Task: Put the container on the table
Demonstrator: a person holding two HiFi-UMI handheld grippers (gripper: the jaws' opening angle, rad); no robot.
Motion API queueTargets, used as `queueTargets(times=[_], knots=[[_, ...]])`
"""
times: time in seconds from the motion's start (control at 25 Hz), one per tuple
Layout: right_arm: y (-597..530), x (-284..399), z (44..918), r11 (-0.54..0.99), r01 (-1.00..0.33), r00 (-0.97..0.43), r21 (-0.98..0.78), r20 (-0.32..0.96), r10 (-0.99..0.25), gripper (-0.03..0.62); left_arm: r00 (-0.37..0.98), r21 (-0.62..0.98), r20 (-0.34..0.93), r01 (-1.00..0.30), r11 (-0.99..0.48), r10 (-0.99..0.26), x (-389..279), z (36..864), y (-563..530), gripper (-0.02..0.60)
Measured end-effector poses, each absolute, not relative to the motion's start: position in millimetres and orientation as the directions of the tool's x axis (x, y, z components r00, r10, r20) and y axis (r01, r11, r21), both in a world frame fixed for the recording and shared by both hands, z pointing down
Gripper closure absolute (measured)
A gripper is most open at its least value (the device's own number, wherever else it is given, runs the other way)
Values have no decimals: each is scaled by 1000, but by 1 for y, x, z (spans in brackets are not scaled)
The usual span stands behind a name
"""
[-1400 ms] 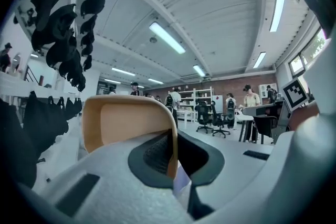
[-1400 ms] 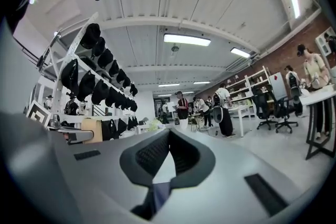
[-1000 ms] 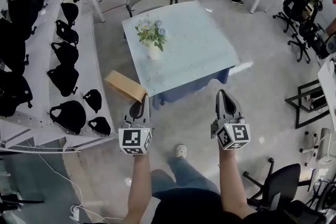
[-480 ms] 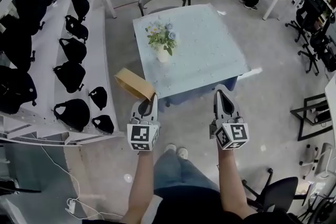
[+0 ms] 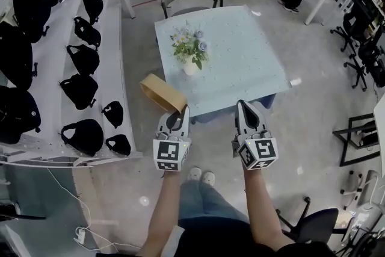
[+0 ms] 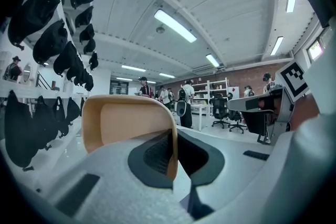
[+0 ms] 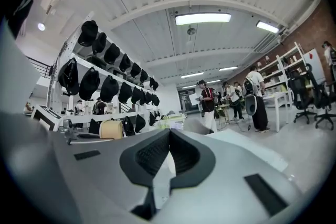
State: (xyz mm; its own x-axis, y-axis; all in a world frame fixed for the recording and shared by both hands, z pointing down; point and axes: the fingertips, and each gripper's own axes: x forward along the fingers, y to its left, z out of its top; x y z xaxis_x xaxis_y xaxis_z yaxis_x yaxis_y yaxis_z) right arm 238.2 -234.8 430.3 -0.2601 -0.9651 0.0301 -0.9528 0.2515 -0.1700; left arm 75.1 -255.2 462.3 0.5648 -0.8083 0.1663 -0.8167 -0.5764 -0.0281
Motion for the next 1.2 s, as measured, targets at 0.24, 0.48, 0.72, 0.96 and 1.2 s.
queueTargets(times=[0.24, 0.48, 0.72, 0.96, 1.2], knots=[[-273, 216, 459, 311, -936, -329, -168, 91, -940, 595, 607, -38, 279, -768, -640, -744, 96, 503, -283, 572], [-304, 204, 506, 356, -917, -385, -180, 171, -907, 595, 636, -20, 390, -718, -696, -666, 117, 559, -303, 572], [-330, 191, 555, 388, -901, -428, -195, 247, -870, 595, 653, 29, 493, -672, -740, -574, 134, 615, -324, 572], [-351, 187, 585, 408, -892, -450, -195, 294, -843, 595, 647, 52, 620, -598, -800, -444, 149, 663, -334, 572], [-368, 192, 606, 400, -894, -446, -200, 330, -832, 595, 625, 106, 735, -490, -865, -264, 155, 700, -336, 572]])
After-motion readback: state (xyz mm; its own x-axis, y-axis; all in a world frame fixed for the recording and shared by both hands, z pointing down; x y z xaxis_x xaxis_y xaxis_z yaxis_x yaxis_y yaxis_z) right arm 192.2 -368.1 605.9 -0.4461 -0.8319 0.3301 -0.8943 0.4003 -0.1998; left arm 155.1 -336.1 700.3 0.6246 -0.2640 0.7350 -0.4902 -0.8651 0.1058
